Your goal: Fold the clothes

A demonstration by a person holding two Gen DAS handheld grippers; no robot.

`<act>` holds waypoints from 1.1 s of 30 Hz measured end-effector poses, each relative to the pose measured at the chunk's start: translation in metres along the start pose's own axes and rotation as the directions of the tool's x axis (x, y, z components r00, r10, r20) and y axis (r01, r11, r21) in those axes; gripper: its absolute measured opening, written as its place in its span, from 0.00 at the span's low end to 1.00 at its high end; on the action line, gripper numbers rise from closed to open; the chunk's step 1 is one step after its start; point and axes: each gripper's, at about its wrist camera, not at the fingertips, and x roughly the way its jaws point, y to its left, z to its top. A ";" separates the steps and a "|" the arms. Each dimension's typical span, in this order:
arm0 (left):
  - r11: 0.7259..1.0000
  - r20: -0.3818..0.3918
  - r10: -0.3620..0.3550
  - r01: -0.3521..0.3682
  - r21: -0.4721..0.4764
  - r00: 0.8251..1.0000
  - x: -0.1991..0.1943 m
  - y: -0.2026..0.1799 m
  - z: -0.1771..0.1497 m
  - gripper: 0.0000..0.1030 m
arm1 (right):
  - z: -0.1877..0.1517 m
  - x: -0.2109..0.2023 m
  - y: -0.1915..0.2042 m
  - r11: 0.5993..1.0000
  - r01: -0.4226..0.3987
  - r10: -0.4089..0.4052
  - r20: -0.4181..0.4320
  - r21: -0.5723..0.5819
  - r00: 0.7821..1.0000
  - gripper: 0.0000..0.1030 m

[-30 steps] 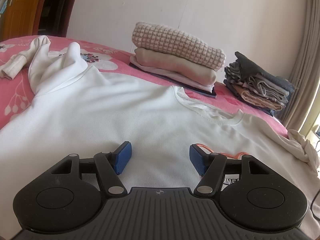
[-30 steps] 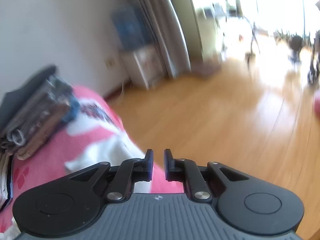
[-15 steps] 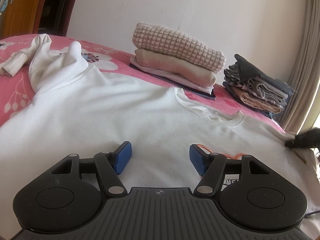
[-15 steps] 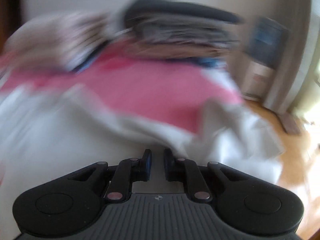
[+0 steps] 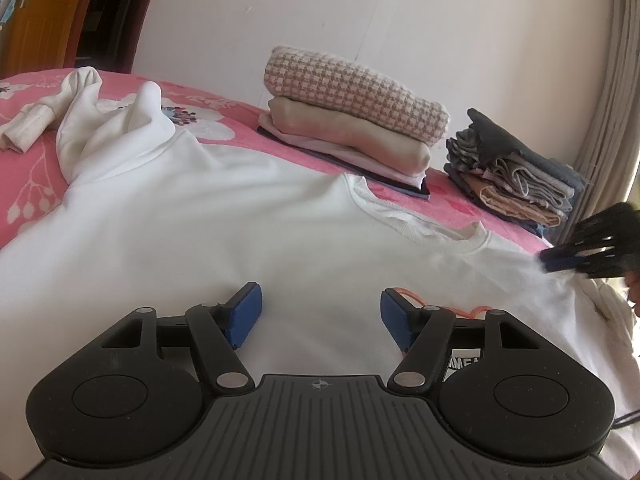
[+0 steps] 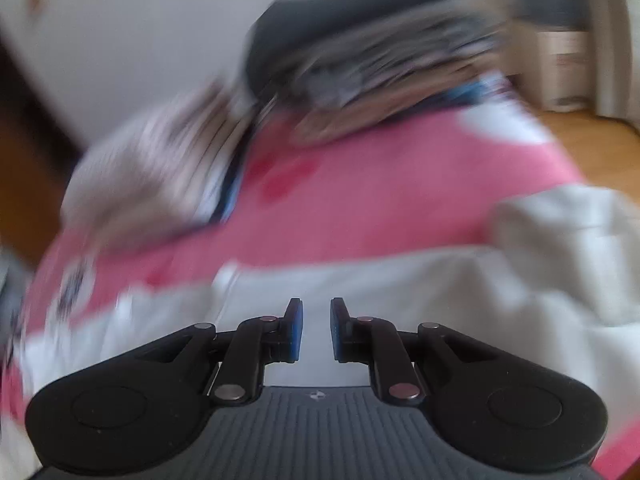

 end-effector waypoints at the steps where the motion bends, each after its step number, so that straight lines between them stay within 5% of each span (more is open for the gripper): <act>1: 1.000 0.000 -0.001 0.001 0.000 1.000 0.000 0.000 0.000 0.64 | 0.005 0.010 -0.002 1.000 0.005 -0.005 0.000 0.019 1.000 0.15; 6: 1.000 0.000 -0.008 0.008 -0.009 1.000 -0.001 0.002 0.000 0.65 | 0.033 0.040 -0.017 0.986 0.067 -0.075 0.046 0.154 0.996 0.17; 9: 1.000 0.001 -0.012 0.012 -0.014 1.000 -0.001 0.002 0.001 0.65 | 0.056 0.018 -0.043 0.937 0.231 -0.268 0.116 0.261 0.957 0.26; 16: 1.000 0.000 -0.011 0.011 -0.012 1.000 -0.001 0.001 0.001 0.65 | 0.058 -0.086 -0.123 0.837 0.349 -0.448 0.163 0.422 0.879 0.47; 22: 1.000 -0.002 -0.008 0.008 -0.010 1.000 -0.001 0.000 0.001 0.65 | 0.035 -0.123 -0.174 0.787 0.292 -0.390 0.072 0.543 0.918 0.60; 25: 1.000 -0.002 -0.005 0.005 -0.007 1.000 0.000 0.000 0.001 0.65 | 0.028 -0.125 -0.169 0.824 0.304 -0.367 0.043 0.478 0.929 0.60; 29: 1.000 -0.003 -0.002 0.002 -0.003 1.000 0.000 -0.001 0.001 0.65 | 0.024 -0.115 -0.125 0.909 0.355 -0.373 0.049 0.220 0.926 0.60; 33: 1.000 -0.003 0.000 0.000 0.000 1.000 0.000 -0.001 0.000 0.65 | 0.019 -0.084 -0.077 0.906 0.411 -0.405 0.073 -0.104 0.912 0.60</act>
